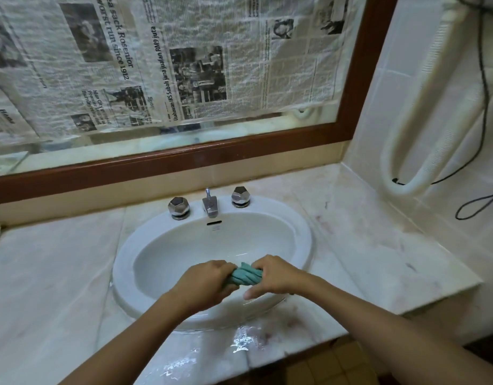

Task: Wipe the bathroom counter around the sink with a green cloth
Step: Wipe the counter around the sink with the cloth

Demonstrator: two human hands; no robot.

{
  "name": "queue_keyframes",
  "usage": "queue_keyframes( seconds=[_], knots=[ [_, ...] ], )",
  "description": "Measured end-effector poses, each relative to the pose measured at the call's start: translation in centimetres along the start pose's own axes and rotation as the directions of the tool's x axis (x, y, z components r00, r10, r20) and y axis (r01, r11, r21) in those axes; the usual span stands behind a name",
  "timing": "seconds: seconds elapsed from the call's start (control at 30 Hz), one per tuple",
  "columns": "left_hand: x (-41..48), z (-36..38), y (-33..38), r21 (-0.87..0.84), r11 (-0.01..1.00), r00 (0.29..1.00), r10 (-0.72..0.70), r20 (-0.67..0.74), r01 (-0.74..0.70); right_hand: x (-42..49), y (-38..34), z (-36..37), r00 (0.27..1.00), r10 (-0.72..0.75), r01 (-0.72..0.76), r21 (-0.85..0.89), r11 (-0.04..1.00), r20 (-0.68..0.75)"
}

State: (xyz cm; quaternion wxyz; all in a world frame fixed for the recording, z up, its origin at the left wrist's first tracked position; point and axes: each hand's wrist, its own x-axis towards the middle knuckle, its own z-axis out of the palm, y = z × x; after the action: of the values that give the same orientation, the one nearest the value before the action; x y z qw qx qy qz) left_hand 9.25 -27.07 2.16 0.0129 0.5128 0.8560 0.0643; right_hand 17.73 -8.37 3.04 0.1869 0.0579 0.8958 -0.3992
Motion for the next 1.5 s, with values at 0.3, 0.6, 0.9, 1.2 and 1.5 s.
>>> queue_keyframes(
  seconds=[0.3, 0.6, 0.9, 1.2, 1.5],
  knots=[
    [3.6, -0.6, 1.7, 0.247, 0.922, 0.659, 0.386, -0.645, -0.299, -4.7, 4.4, -1.3, 0.945, -0.134, -0.261, 0.936, 0.236, 0.297],
    [4.6, 6.0, 7.9, -0.263, 0.965, 0.908, -0.117, -0.403, 0.007, -8.3, 9.4, -3.1, 0.965, 0.258, -0.066, 0.997, 0.048, 0.052],
    [8.1, 9.2, 9.7, -0.432, 0.872, 0.939, -0.315, -0.138, 0.229, -9.4, 21.0, -7.0, 0.481, 0.163, -0.571, -0.167, 0.804, -0.861],
    [13.4, 10.2, 11.2, -0.534, 0.778, 0.907, -0.418, -0.048, 0.33, -10.6, 23.3, -1.6, 0.762, 0.145, -0.396, -0.278, 0.875, -0.631],
    [16.3, 10.8, 12.3, -0.581, 0.709, 0.869, -0.494, -0.003, 0.401, -10.3, 27.7, -8.5, 0.581, 0.274, -0.62, -0.199, 0.759, -0.766]
  ],
)
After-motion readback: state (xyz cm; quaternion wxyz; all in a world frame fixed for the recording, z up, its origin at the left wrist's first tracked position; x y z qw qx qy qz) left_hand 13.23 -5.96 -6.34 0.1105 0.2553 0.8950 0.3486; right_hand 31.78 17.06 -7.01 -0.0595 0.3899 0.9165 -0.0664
